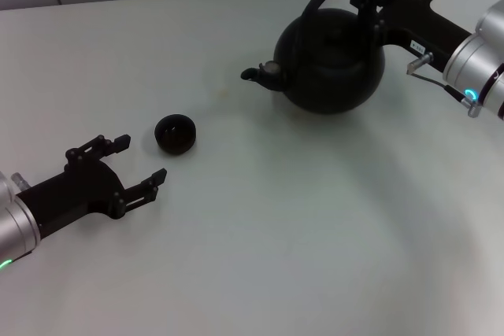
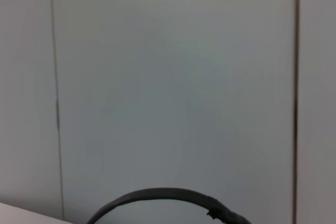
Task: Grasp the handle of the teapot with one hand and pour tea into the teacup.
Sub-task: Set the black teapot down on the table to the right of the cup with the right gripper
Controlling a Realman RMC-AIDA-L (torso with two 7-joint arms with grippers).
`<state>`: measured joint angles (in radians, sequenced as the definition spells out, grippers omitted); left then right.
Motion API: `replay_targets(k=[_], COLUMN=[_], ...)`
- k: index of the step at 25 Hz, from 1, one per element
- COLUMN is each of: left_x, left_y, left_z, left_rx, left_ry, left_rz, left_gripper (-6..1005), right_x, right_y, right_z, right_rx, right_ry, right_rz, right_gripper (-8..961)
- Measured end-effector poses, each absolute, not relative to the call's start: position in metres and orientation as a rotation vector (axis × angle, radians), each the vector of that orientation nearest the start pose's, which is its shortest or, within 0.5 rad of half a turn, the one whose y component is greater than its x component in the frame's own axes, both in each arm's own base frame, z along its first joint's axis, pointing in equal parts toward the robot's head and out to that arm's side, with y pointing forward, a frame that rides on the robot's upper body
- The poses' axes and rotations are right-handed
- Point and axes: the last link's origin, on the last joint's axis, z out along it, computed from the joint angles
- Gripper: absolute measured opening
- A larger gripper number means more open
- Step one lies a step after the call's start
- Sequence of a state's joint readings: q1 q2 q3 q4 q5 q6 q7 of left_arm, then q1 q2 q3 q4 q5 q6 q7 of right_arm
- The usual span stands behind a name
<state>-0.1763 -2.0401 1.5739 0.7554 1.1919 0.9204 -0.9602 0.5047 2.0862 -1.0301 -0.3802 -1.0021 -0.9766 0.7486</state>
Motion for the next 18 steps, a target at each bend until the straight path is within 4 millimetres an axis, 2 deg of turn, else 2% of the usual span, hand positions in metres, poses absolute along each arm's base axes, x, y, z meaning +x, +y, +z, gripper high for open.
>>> replay_targets(k=[18], left_x=[-0.298], left_y=[0.292], left_z=[-0.06], left_rx=[-2.485], left_ry=[-0.39], left_rz=[-0.446], left_gripper=[791], right_x=[0.303], right_y=[0.376], right_z=[-0.011], right_rx=[-1.992], right_ry=[0.551], right_rz=[0.666], right_gripper=[91])
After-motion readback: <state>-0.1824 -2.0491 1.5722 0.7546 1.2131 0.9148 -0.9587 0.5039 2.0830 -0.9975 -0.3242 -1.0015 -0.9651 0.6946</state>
